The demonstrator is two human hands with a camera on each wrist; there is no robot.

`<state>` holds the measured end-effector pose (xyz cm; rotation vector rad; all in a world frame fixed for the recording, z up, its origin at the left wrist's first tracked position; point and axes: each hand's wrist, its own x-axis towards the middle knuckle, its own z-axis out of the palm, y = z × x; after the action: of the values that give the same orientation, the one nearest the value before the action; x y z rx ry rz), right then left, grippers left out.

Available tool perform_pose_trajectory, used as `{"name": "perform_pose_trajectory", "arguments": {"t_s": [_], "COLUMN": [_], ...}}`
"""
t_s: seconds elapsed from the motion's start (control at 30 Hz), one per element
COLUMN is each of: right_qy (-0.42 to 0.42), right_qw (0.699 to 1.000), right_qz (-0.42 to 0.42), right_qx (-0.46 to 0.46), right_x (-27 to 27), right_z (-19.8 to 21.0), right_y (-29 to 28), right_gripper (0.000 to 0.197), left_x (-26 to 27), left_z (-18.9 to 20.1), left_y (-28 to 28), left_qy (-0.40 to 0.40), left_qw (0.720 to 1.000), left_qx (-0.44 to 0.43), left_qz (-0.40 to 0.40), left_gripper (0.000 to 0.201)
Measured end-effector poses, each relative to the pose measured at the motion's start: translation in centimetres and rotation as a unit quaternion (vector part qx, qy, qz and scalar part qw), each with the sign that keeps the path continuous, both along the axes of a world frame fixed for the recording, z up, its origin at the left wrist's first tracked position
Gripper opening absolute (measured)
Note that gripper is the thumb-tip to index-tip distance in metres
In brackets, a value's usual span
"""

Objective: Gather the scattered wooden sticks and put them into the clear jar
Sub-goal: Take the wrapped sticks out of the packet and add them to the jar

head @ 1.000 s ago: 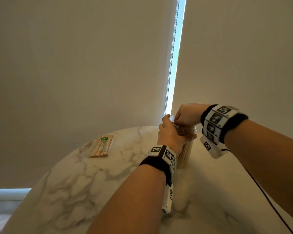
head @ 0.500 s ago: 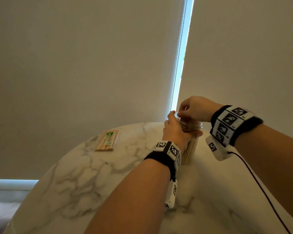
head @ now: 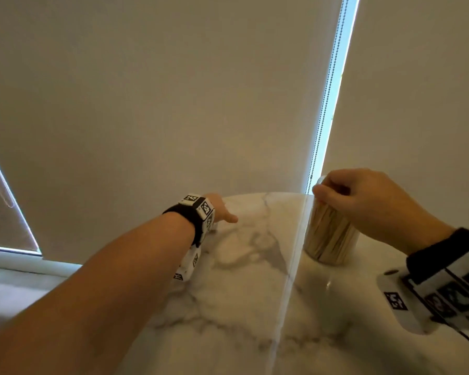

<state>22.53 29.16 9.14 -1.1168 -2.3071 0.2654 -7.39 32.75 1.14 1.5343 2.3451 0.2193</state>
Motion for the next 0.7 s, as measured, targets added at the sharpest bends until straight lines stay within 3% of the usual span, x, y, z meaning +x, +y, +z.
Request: {"name": "perform_pose_trajectory", "arguments": {"t_s": [0.1, 0.23, 0.4, 0.5, 0.6, 0.7], "right_qy": [-0.021, -0.074, -0.071, -0.012, 0.059, 0.087], "right_qw": [0.998, 0.991, 0.988, 0.991, 0.986, 0.982], "right_qz": [0.026, 0.041, 0.045, 0.040, 0.055, 0.057], "right_qx": [-0.043, -0.104, -0.129, -0.128, -0.146, -0.159], "right_x": [-0.7, -1.5, -1.6, -1.1, -0.4, 0.9], "right_z": [-2.6, -5.1, -6.0, -5.8, -4.8, -3.6], "right_y": [-0.4, -0.9, -2.1, -2.4, -3.3, -4.5], "right_gripper": [0.028, 0.025, 0.014, 0.044, 0.064, 0.033], "left_x": [-1.5, -0.4, 2.8, 5.6, 8.4, 10.2], "left_z": [-2.0, -2.4, -0.6, 1.4, 4.1, 6.4], "left_y": [0.2, -1.0, -4.3, -7.5, -10.9, -13.0], "left_qy": [0.086, 0.120, 0.023, -0.038, -0.089, -0.097], "left_qw": [0.996, 0.993, 0.993, 0.984, 0.970, 0.953], "left_qx": [-0.035, 0.014, 0.120, 0.167, 0.155, 0.169], "left_qz": [0.018, 0.011, 0.003, -0.055, -0.163, -0.232], "left_gripper": [0.062, 0.037, 0.032, 0.014, 0.015, 0.021]}}
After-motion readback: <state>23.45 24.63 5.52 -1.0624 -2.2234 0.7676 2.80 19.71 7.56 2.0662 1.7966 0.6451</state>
